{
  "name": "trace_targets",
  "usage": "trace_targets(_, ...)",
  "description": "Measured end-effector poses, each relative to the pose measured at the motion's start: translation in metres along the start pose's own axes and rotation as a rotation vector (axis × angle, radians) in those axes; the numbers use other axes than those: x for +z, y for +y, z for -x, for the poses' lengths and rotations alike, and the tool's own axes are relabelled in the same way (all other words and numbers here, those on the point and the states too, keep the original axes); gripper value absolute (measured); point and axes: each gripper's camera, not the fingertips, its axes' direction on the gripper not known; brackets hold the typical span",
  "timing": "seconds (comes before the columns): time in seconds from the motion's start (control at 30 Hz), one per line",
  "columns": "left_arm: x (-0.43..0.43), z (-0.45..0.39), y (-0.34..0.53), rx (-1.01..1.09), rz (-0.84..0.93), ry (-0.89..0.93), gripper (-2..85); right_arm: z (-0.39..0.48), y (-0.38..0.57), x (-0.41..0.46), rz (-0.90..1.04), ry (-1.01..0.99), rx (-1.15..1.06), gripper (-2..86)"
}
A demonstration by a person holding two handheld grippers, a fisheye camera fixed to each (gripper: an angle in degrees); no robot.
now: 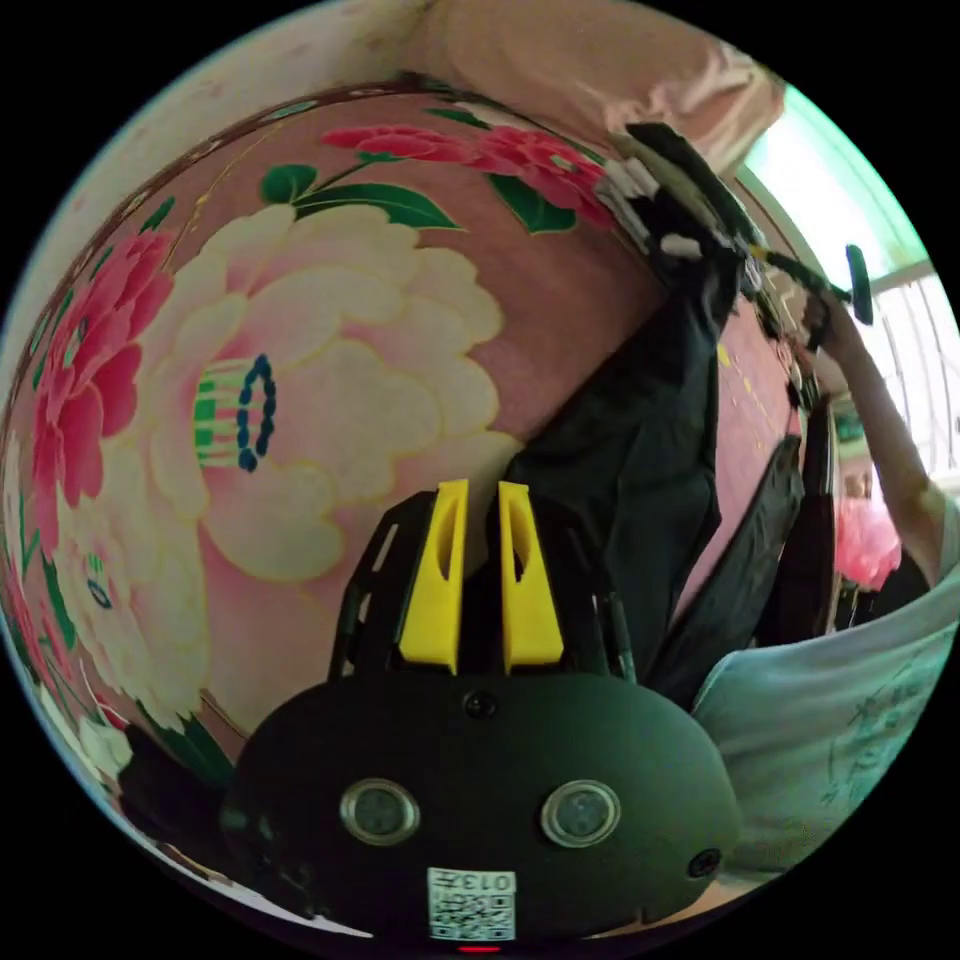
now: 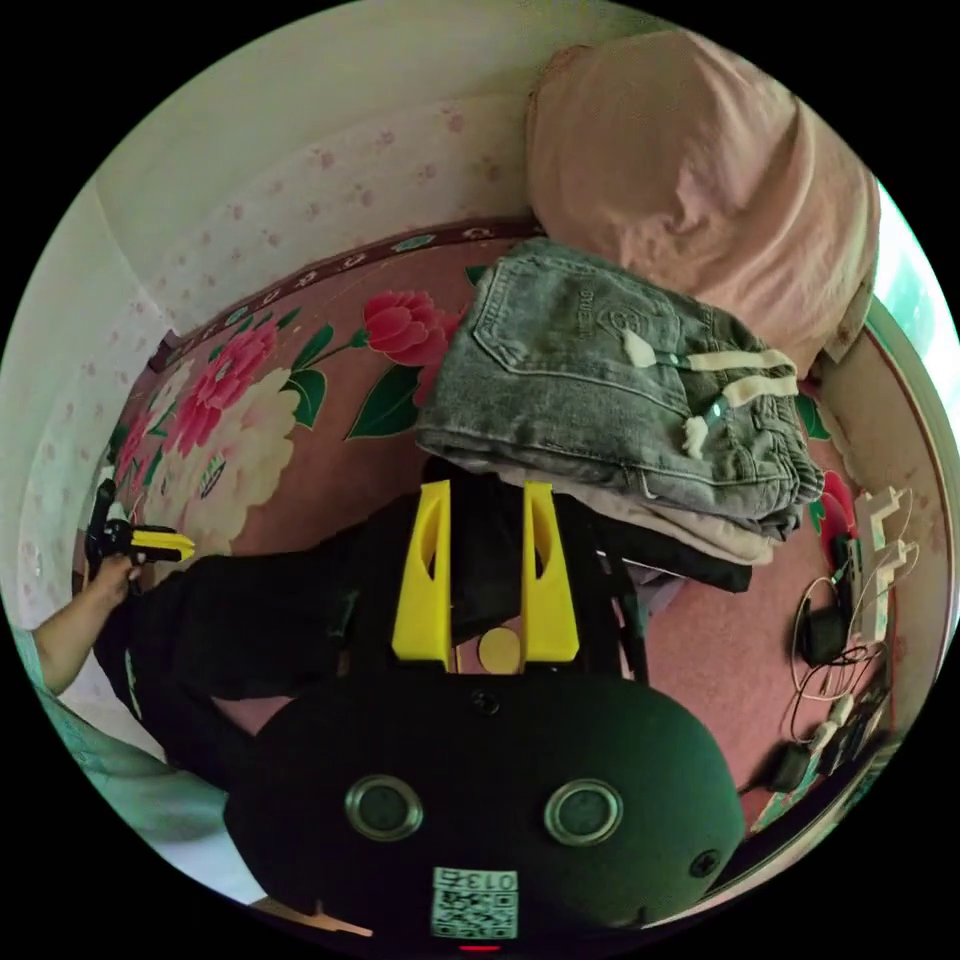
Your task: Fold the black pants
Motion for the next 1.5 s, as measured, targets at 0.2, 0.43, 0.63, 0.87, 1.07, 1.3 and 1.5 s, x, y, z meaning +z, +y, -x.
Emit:
trace_targets(0.2,0.011,-0.092,0.017,0.33,0.018,-0.042,10.6,-0.042,0.063,0.015,0.074,0.072,0.188,9.2)
trace_targets(0.43,0.072,-0.208,0.033,0.693,0.166,-0.121,15.1,-0.047,0.082,0.054,0.092,-0.027,0.328,10.0)
trace_targets(0.63,0.094,-0.227,0.037,0.755,0.224,-0.195,5.2,-0.013,0.068,0.058,0.223,0.178,0.222,3.6)
trace_targets(0.87,0.064,-0.248,0.058,0.863,0.031,-0.097,0.9,-0.016,0.106,-0.067,0.036,0.26,0.281,2.1)
trace_targets(1.07,0.121,-0.271,0.07,0.892,0.165,0.049,4.0,-0.053,0.175,-0.097,0.139,0.255,0.431,2.8)
trace_targets(1.3,0.082,-0.214,0.118,0.598,0.032,-0.063,5.0,-0.035,0.2,-0.135,0.029,0.312,0.441,6.7)
trace_targets(1.5,0.095,-0.114,0.176,0.131,0.185,-0.309,3.8,0.044,0.128,-0.087,0.158,0.18,0.098,2.8)
